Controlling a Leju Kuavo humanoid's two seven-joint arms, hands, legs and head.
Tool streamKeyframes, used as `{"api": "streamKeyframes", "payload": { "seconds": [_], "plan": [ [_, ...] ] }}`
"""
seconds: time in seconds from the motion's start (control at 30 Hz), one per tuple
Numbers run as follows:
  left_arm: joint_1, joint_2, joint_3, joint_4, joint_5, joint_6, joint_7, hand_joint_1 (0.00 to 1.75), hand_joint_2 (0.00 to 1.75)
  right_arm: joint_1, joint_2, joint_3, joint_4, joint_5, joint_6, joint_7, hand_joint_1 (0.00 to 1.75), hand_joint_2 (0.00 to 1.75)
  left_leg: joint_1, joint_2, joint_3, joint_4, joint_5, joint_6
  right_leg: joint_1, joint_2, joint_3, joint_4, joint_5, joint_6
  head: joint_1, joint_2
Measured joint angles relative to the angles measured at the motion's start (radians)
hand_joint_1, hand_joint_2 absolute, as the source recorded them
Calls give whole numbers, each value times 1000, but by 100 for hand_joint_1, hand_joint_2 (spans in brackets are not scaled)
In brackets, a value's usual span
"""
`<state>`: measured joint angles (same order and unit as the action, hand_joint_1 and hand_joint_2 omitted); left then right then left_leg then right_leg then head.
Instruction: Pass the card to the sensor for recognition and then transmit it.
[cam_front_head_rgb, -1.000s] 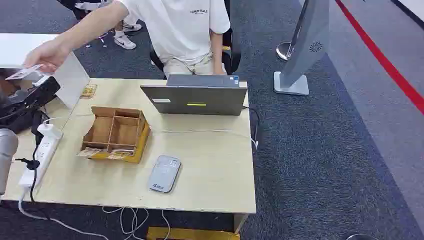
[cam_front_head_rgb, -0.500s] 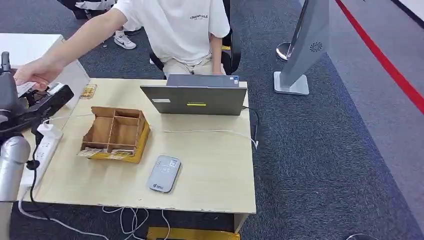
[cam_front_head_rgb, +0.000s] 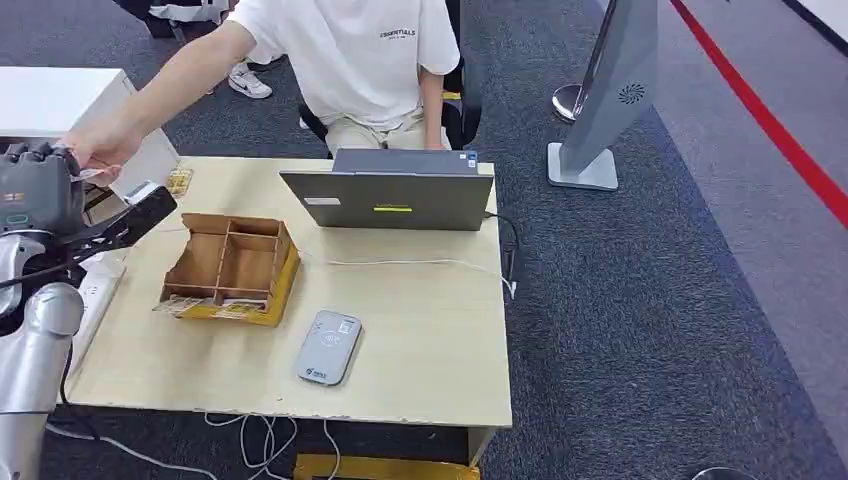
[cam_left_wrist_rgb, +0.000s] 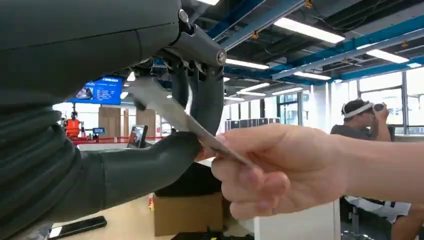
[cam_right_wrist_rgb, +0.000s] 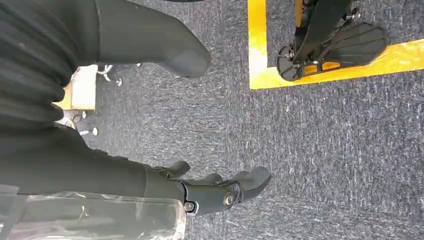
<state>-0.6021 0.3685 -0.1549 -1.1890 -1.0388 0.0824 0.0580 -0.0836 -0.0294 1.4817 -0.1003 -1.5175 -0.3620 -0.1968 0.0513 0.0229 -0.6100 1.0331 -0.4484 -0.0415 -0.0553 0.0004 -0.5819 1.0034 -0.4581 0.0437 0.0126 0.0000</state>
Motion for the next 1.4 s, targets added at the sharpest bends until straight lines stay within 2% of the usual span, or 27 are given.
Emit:
{"api": "streamKeyframes", "payload": {
  "seconds": [0.27,0.5,0.7,0.83,0.93,1.0,1.13,1.4],
  "plan": [
    [11,0,0,-8,10,-10,4,175,175,2,0,1,1,0,0,0,0,175,0,0,0,0,0,0,0,0,0,0,0,0,0,0],
    [43,-4,0,-37,-3,9,12,175,175,3,0,1,2,-1,0,2,0,175,0,0,0,0,0,0,0,0,0,0,0,0,0,0],
    [132,-16,-1,-173,2,68,-42,175,175,4,0,1,2,-3,0,8,0,175,0,0,0,0,-1,0,0,0,0,0,0,0,0,0],
    [184,-27,-13,-254,-1,85,-52,175,175,4,0,1,2,-3,0,8,0,175,0,0,-1,0,-1,0,0,0,0,0,-1,1,0,0],
    [228,-33,-19,-315,-11,125,-100,175,175,6,2,1,2,-3,0,7,0,175,0,0,0,0,-1,0,0,0,0,0,-1,1,0,0],
    [272,-43,-37,-371,-38,147,-113,175,175,9,7,2,2,-3,0,-2,0,175,0,0,-1,0,-1,0,0,0,0,0,-2,2,0,0],
    [337,-61,-107,-436,-87,148,-112,175,175,9,17,6,3,-3,0,-14,0,175,0,0,-1,0,-2,1,0,0,0,-1,-2,2,0,0],
    [387,-119,-227,-398,-162,170,-100,175,175,8,25,24,4,-2,0,-14,0,175,0,0,-1,0,-2,1,0,-1,0,-1,-2,2,0,0]
  ]
}}
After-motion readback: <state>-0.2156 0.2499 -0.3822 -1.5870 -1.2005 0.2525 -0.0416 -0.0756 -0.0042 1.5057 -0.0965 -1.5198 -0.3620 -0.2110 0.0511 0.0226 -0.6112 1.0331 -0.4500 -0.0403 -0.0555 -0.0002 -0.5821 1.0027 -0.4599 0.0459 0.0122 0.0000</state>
